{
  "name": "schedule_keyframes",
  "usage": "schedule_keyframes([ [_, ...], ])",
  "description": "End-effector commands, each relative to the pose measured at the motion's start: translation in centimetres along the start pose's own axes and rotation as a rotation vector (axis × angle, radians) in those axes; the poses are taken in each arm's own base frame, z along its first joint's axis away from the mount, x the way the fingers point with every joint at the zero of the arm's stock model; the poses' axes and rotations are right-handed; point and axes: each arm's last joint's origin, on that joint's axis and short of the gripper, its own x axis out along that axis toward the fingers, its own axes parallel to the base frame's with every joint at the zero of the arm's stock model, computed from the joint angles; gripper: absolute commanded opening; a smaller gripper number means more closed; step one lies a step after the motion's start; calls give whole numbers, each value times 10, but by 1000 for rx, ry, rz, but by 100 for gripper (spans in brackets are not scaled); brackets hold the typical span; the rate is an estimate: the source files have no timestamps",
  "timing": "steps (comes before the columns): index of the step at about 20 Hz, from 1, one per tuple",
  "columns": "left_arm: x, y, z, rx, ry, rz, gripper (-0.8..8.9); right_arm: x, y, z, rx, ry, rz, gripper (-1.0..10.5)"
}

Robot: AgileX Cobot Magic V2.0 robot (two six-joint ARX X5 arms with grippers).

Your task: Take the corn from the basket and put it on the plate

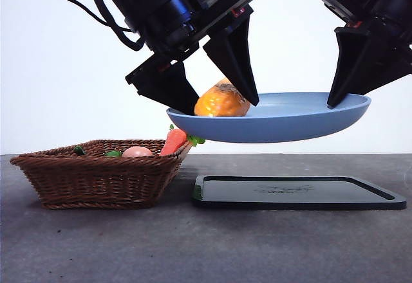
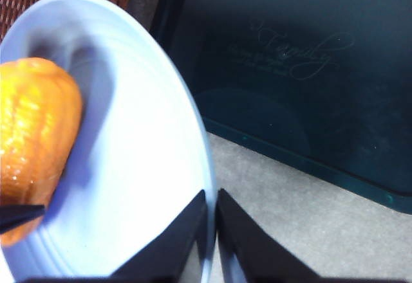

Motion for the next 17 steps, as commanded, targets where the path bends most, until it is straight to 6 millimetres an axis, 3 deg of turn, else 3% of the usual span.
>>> schedule_keyframes([
  [1,2,-4,3,18,1,-6,396,0,2,6,-1,-13,15,2],
  [7,-7,-7,8,18,2,-5,396,0,2,6,-1,-12,14,2],
  [17,-33,-18,33,53,3,-5,396,0,2,6,-1,-13,14,2],
])
